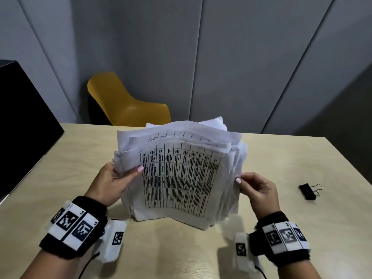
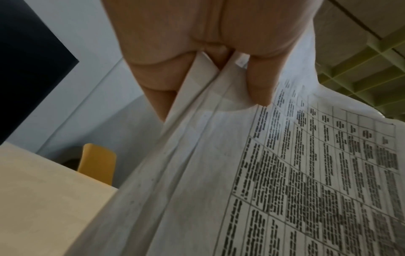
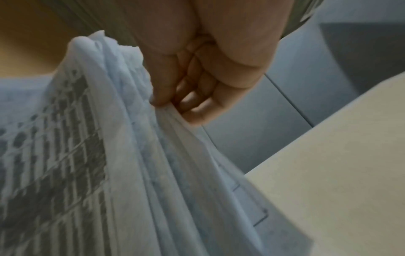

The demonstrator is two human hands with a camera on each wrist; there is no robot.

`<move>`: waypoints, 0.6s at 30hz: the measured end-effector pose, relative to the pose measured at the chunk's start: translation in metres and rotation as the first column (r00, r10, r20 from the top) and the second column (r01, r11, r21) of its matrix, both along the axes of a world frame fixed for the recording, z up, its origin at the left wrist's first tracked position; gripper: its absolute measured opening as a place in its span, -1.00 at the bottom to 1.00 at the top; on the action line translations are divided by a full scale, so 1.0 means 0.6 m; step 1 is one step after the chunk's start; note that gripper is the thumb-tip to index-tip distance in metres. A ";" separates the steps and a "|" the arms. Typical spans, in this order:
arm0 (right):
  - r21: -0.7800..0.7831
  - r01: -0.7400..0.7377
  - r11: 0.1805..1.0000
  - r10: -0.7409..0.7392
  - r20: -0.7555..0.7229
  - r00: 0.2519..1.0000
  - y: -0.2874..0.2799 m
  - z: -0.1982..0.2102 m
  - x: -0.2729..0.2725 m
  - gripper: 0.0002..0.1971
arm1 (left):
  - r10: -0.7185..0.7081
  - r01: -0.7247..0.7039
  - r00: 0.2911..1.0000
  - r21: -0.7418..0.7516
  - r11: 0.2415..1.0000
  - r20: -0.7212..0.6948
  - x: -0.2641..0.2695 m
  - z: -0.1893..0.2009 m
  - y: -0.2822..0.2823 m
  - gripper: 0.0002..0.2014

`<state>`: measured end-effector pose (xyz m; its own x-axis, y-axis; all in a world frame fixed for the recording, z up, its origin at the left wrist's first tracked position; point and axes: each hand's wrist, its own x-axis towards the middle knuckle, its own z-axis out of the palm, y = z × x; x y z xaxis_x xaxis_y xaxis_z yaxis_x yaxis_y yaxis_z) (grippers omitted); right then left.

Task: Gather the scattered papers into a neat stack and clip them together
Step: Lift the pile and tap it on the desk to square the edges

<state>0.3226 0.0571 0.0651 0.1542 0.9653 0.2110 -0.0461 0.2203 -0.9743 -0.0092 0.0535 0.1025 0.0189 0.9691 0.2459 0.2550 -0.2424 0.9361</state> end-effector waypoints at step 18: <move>0.460 -0.110 0.881 -0.265 0.673 0.690 0.019 0.232 -0.031 -0.68 | -0.086 0.087 0.993 0.002 0.996 0.075 0.008 0.008 -0.009 -0.52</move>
<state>0.3038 0.0685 0.2042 -0.1504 0.7268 0.6701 0.6406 0.5879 -0.4939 -0.0046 0.0479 0.1074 0.0843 0.9649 0.2487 0.1626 -0.2595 0.9519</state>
